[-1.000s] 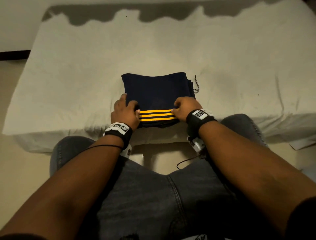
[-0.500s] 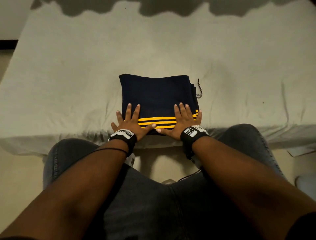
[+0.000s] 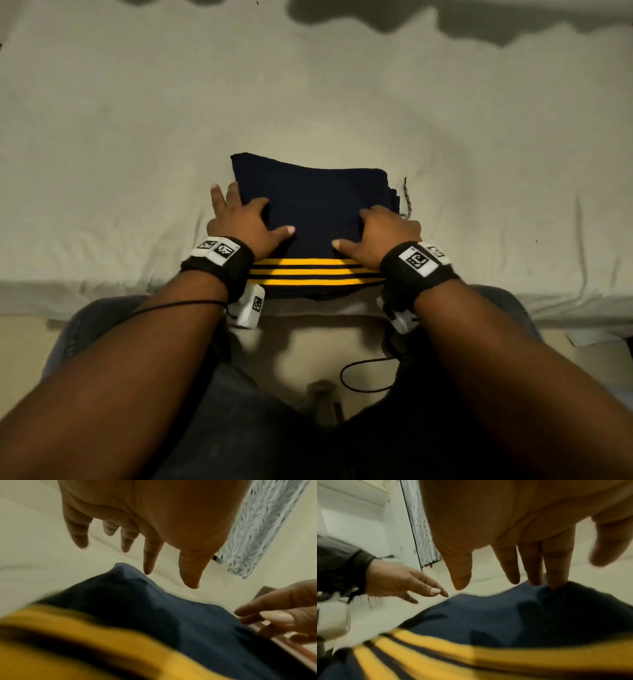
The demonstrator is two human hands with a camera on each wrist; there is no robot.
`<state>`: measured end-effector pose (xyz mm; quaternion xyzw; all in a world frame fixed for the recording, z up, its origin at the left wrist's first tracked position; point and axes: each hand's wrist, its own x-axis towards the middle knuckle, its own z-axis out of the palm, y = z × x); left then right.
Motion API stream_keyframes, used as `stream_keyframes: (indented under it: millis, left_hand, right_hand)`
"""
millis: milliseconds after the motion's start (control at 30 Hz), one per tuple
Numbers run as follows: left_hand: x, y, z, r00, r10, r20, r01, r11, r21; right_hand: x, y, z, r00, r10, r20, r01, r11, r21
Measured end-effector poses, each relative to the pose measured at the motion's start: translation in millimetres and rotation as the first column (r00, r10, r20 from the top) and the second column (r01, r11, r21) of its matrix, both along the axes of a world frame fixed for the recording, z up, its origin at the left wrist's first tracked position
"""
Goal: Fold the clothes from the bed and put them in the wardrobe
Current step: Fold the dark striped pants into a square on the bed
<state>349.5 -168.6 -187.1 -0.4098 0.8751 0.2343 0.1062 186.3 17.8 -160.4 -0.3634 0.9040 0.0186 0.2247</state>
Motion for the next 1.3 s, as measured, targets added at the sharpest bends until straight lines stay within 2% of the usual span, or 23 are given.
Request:
stream_keyframes:
  millis: [33,67,100,133,200,233,267,367,433,467,533,600,667,733,767,800,900,967,1000,1067,1200,1267,1300]
  left_hand:
    - [-7,-10,5,0.995,0.009,-0.099,-0.009,1.0,0.003]
    - [-13,-18,10,0.972,0.053,-0.23,-0.035,0.996,0.08]
    - [-20,-23,13,0.921,0.148,-0.36,-0.068,0.971,0.228]
    - [-29,-25,14,0.849,0.285,-0.445,-0.089,0.907,0.411]
    - [-49,-24,14,0.735,0.507,-0.451,-0.091,0.732,0.675]
    - [-59,-25,9,0.693,0.576,-0.434,-0.094,0.668,0.738]
    - [-68,-27,3,0.652,0.632,-0.419,-0.103,0.621,0.777]
    - [-84,-41,-16,0.498,0.802,-0.329,-0.218,0.483,0.848]
    - [-87,-53,-24,0.376,0.898,-0.227,-0.281,0.344,0.896]
    - [-88,-61,-30,0.334,0.92,-0.207,-0.292,0.309,0.905]
    - [-90,-76,-34,0.298,0.915,-0.272,-0.352,0.37,0.86]
    - [-89,-89,-34,0.366,0.835,-0.411,-0.466,0.547,0.696]
    - [-88,-93,-29,0.48,0.747,-0.459,-0.507,0.664,0.55]
    - [-82,-88,-28,0.543,0.721,-0.43,-0.467,0.685,0.559]
    - [-78,-84,-29,0.554,0.725,-0.408,-0.449,0.674,0.587]
    - [-72,-79,-29,0.576,0.72,-0.387,-0.438,0.671,0.598]
    - [-55,-72,-31,0.633,0.71,-0.309,-0.454,0.663,0.595]
    - [-44,-76,-32,0.66,0.707,-0.254,-0.495,0.663,0.561]
    - [-40,-77,-31,0.681,0.699,-0.218,-0.516,0.669,0.535]
    - [-34,-81,-35,0.687,0.713,-0.143,-0.522,0.62,0.586]
    - [-36,-79,-30,0.702,0.706,-0.096,-0.403,0.505,0.764]
    - [-39,-81,-20,0.698,0.69,-0.193,-0.3,0.526,0.796]
    - [-40,-83,-12,0.67,0.687,-0.279,-0.253,0.565,0.785]
  right_hand:
    - [-8,-5,7,0.998,-0.018,0.057,0.026,0.99,-0.14]
    - [-14,-10,11,0.983,-0.053,0.174,0.104,0.95,-0.293]
    - [-15,-15,12,0.933,-0.092,0.348,0.245,0.87,-0.429]
    - [-17,-23,9,0.829,-0.117,0.546,0.434,0.751,-0.498]
    - [-16,-41,-1,0.53,-0.109,0.841,0.738,0.548,-0.394]
    - [-16,-49,-7,0.396,-0.089,0.914,0.815,0.493,-0.305]
    - [-17,-55,-12,0.303,-0.07,0.95,0.853,0.465,-0.238]
    - [-29,-64,-31,0.144,-0.047,0.988,0.903,0.414,-0.112]
    - [-44,-60,-39,0.054,-0.04,0.998,0.949,0.314,-0.038]
    - [-53,-57,-40,0.025,-0.038,0.999,0.967,0.254,-0.015]
    - [-71,-50,-38,0.021,-0.057,0.998,0.984,0.175,-0.011]
    - [-84,-43,-34,0.097,-0.124,0.988,0.984,0.158,-0.076]
    - [-95,-34,-30,0.314,-0.262,0.913,0.941,0.218,-0.261]
    - [-104,-22,-27,0.57,-0.428,0.702,0.82,0.357,-0.448]
    - [-110,-15,-29,0.631,-0.482,0.608,0.775,0.425,-0.467]
    - [-113,-9,-31,0.645,-0.515,0.565,0.762,0.484,-0.43]
    - [-114,4,-47,0.599,-0.548,0.584,0.772,0.59,-0.238]
    - [-111,5,-54,0.577,-0.55,0.604,0.776,0.6,-0.196]
    - [-111,5,-55,0.559,-0.55,0.621,0.785,0.593,-0.182]
    - [-110,4,-56,0.498,-0.533,0.684,0.805,0.577,-0.137]
    - [-99,-3,-47,0.263,-0.373,0.89,0.876,0.479,-0.058]
    - [-95,-7,-34,0.248,-0.317,0.916,0.896,0.435,-0.092]
    - [-96,-9,-28,0.289,-0.294,0.911,0.896,0.419,-0.149]
